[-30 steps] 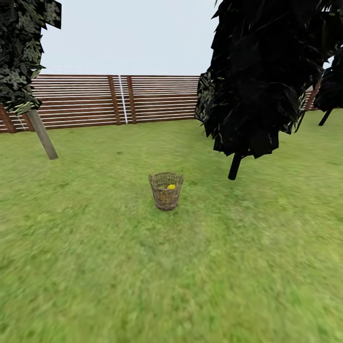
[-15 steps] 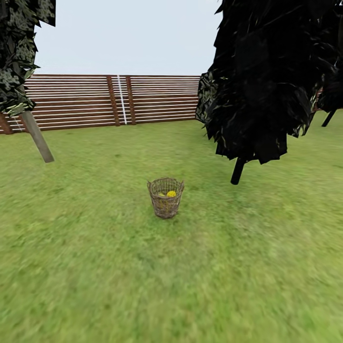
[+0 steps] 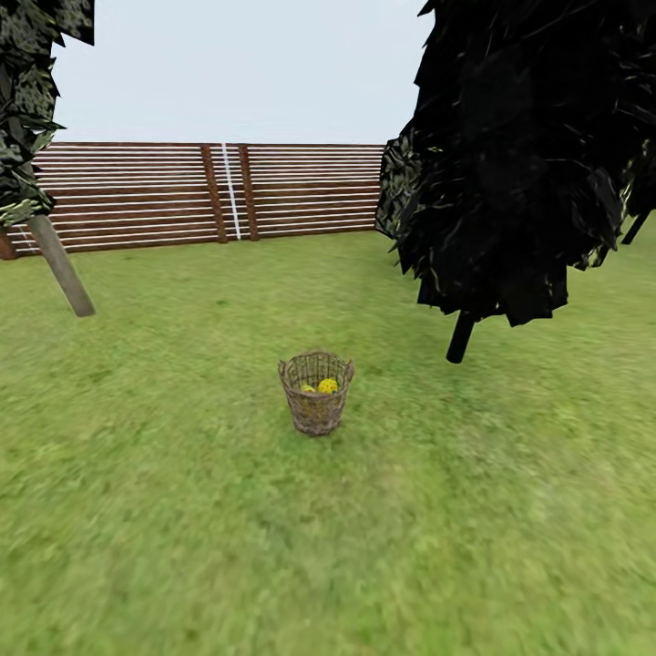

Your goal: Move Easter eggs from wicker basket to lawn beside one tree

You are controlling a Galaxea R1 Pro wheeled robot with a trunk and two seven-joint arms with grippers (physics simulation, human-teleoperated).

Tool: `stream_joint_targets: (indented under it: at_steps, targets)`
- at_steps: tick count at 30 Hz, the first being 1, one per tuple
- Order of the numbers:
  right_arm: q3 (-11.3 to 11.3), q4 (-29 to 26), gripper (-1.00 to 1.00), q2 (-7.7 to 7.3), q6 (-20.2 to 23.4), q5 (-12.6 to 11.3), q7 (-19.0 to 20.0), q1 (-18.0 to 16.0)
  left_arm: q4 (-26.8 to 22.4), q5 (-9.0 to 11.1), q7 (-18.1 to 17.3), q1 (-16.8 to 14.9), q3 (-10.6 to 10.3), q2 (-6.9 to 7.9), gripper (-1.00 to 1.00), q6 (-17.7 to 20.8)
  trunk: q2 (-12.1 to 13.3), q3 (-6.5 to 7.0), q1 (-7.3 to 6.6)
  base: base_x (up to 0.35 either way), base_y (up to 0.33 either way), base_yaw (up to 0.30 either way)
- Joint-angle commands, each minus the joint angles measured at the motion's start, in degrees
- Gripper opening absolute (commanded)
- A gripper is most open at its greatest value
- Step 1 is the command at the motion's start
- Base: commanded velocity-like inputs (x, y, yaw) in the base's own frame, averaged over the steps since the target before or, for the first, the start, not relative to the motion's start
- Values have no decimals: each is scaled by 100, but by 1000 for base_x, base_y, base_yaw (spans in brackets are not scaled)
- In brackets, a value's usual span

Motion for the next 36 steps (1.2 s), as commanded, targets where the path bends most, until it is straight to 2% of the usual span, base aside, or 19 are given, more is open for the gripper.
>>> stream_joint_targets:
  at_steps: [1, 4, 5, 6, 7, 8, 10, 11, 12, 13, 14, 15, 18, 20, 22, 26, 33, 34, 36]
  targets:
    - [14, -49, 100, 5, -5, 31, 18, -3, -39, 17, -4, -2, 31, 18, 100, 30, -2, -4, 3, 339, 0, 0]
    - [24, -248, 100, -3, 61, 88, 1, -62, -83, 8, -4, -112, 31, 48, 100, 162, -2, -4, 3, 338, 0, 0]
    - [14, -826, 100, -14, 563, 153, -3, -403, -95, 3, -2, -597, 35, 177, 100, 902, -2, -4, 3, 339, 0, 0]
    - [8, -948, 100, -16, 741, 152, -3, -481, -100, 4, -2, -699, 35, 200, 100, 1078, -2, -4, 3, 339, 0, 0]
    - [-7, -1230, 100, -22, 1218, 146, 1, -673, -135, 5, -2, -906, 35, 243, 100, 1451, -2, -4, 3, 339, 0, 0]
    - [-33, -1705, 100, -52, 2057, 132, 18, -985, -320, 5, -2, -1233, 35, 287, 100, 1975, -2, -4, 3, 338, 0, 0]
    - [-63, -2320, 100, -89, 2986, 98, 28, -1314, -755, 3, -2, -1649, 39, 327, 100, 2471, -2, -4, 3, 339, 0, 0]
    - [-81, -2863, 100, -101, 3508, 68, 11, -1567, -1210, 5, -2, -2044, 50, 349, 100, 2820, -2, -4, 3, 339, 0, 0]
    - [-92, -3183, 100, -111, 3717, 51, 19, -1753, -1494, 5, -6, -2395, 105, 385, 100, 3028, -2, -4, 3, 339, 0, 0]
    - [-101, -3345, 100, -114, 3802, 42, 21, -1880, -1623, 7, -8, -2623, 186, 428, 100, 3117, -2, -4, 3, 339, 0, 0]
    - [-157, -3532, 100, -119, 3880, 12, 25, -2084, -1745, 25, -12, -2970, 398, 478, 100, 3199, -2, -4, 3, 339, 0, 0]
    - [-197, -3582, 100, -120, 3898, -11, 25, -2156, -1769, 37, -14, -3088, 487, 489, 100, 3216, -2, -4, 3, 339, 0, 0]
    - [-611, -3785, 100, -123, 4025, -308, 22, -2611, -1844, 107, -18, -3726, 1029, 518, 100, 3275, -2, -4, 3, 339, 0, 0]
    - [-814, -3877, 100, -133, 4230, -455, 22, -2911, -1877, 120, -19, -4049, 1240, 511, 100, 3287, -2, -4, 3, 338, 0, 0]
    - [-915, -4072, 100, -139, 4526, -525, 20, -3265, -1976, 126, -19, -4369, 1345, 521, 100, 3293, -2, -4, 3, 339, 0, 0]
    - [-956, -4625, 100, -144, 4739, -513, -7, -3540, -2474, 129, -17, -4597, 1396, 559, 100, 3382, -2, -4, 3, 339, 0, 0]
    - [-969, -5536, 100, -168, 4793, -528, -36, -3674, -4248, 126, -19, -4639, 1415, 654, 100, 4751, -2, -4, 3, 339, 0, 0]
    - [-956, -5626, 100, -151, 4790, -529, -36, -3683, -4554, 128, -40, -4636, 1406, 686, 100, 5422, -2, -4, 3, 231, 0, 0]
    - [-938, -5642, 100, -139, 4790, -532, -37, -3685, -4604, 130, -51, -4637, 1400, 674, 100, 5696, -2, -4, 3, 160, 0, 0]
